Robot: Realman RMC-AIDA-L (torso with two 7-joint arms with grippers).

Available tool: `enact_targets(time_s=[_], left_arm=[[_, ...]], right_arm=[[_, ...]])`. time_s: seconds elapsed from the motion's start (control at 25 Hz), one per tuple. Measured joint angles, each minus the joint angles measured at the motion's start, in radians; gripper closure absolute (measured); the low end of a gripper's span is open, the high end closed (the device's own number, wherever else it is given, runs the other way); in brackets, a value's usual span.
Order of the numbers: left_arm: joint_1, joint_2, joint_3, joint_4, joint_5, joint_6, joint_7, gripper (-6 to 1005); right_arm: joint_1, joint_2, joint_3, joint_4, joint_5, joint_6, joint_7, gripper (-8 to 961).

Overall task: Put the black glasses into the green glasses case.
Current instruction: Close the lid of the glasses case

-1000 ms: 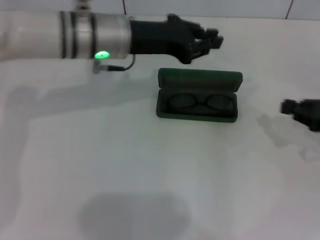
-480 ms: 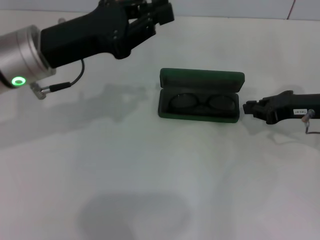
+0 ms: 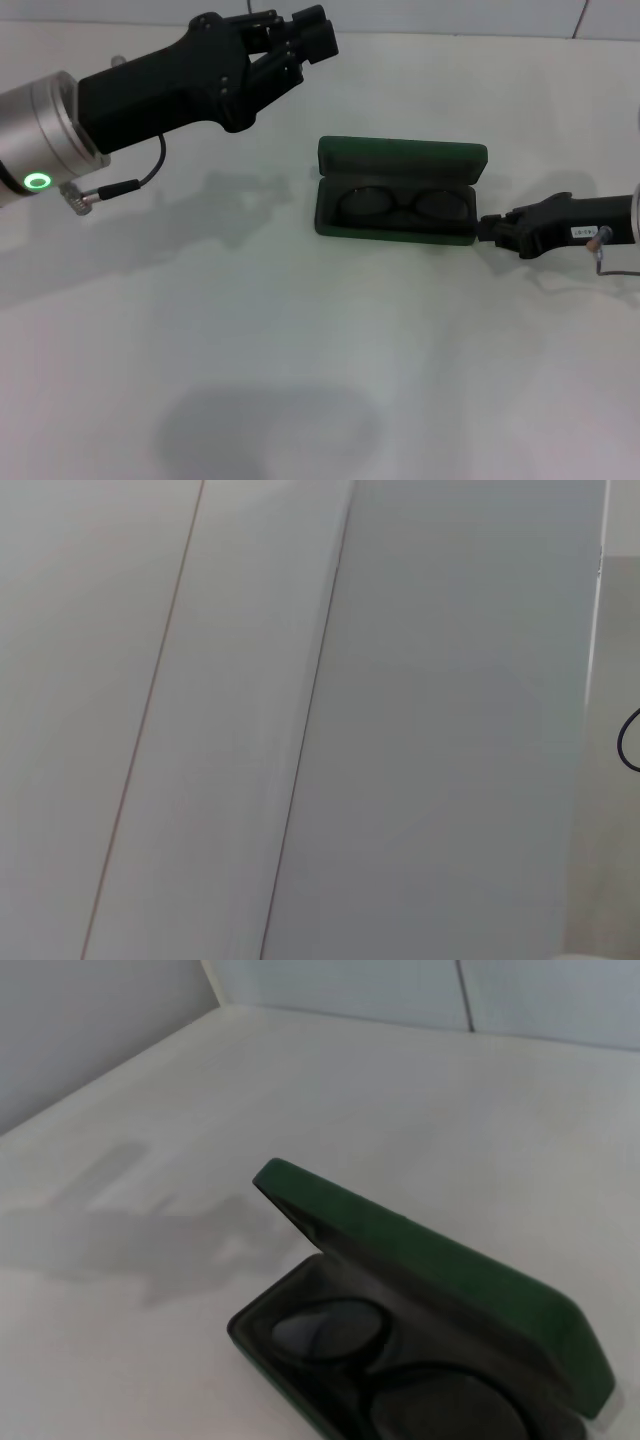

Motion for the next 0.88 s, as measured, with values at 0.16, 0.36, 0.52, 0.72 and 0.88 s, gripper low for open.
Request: enact_targets(time_s=[0.16,0.36,0.52,0.72,0.88], left_arm=[[-0.002,0.0,0.0,-0.008,-0.006,0.0,0.007,815],[-0.003,0.0,0.0,-0.016,-0.006,0.0,0.008,814],[0.002,-0.001,0.0,-0.022,-0.007,0.0,0.008,814],[0.006,-0.001,0.0,-0.024,-0.007,-0.002,0.014,813],[-0.017,0.01,0.0,-0.043,0.016,-0.027,0.019,813]], right_arm=[[0.013,0.001,-0.018,0.022,0.007,0.017,-0.002,876],[0.034,0.004,-0.048,0.038,0.01,0.047,-0.006,876],[0.038,0.004,-0.05,0.033,0.016,0.044,-0.005,877],[0.024,0.002,-0.046,0.007,0.029,0.016,0.0,877],[-0.024,-0.001,-0.039,-0.045,0.056,-0.046,0.002,876]])
